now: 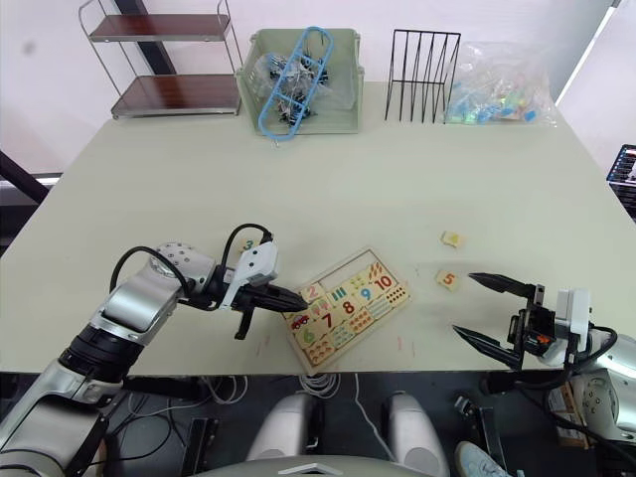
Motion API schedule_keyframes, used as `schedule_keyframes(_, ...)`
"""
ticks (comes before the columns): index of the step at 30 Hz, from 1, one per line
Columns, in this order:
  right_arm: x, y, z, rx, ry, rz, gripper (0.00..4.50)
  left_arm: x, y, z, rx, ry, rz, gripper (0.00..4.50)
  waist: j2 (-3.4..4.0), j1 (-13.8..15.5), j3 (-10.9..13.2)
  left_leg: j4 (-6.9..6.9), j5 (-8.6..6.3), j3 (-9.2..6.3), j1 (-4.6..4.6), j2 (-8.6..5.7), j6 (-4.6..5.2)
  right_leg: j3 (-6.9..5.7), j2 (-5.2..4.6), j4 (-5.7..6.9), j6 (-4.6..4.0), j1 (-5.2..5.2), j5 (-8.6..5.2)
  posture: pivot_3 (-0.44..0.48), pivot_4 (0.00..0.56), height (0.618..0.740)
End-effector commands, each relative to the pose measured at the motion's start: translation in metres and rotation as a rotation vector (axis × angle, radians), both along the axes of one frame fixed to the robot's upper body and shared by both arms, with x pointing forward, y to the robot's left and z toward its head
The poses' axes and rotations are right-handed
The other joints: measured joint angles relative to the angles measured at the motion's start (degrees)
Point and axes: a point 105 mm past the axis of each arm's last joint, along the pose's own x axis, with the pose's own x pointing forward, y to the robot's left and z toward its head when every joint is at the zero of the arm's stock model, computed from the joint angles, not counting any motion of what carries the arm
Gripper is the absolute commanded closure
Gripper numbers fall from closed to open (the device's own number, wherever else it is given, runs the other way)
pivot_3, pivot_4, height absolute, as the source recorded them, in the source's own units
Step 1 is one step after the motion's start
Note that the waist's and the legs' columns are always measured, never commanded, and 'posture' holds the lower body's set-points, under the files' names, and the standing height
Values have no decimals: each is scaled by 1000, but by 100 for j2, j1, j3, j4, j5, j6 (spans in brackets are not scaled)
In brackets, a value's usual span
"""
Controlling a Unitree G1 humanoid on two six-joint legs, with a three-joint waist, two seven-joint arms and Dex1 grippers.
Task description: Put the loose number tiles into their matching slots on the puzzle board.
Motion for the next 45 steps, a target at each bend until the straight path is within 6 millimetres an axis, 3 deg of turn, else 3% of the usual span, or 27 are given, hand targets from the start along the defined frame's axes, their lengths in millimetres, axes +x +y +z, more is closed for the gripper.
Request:
schedule_keyframes(1, 0, -3, 11, -6, -46, -5, 0, -1, -1, 0, 5, -10, -7, 4482, 0, 0, 0, 0, 0, 0, 0, 0, 0, 0, 0, 0, 0, 0, 0, 0, 150, 740)
schedule_keyframes(45, 0, -5, 6, -5, -42, -7, 0, 2, -4, -1, -25, -7, 24, 4482, 1, 0, -1, 0, 0, 0, 0, 0, 0, 0, 0, 0, 1, 1, 1, 0, 150, 740)
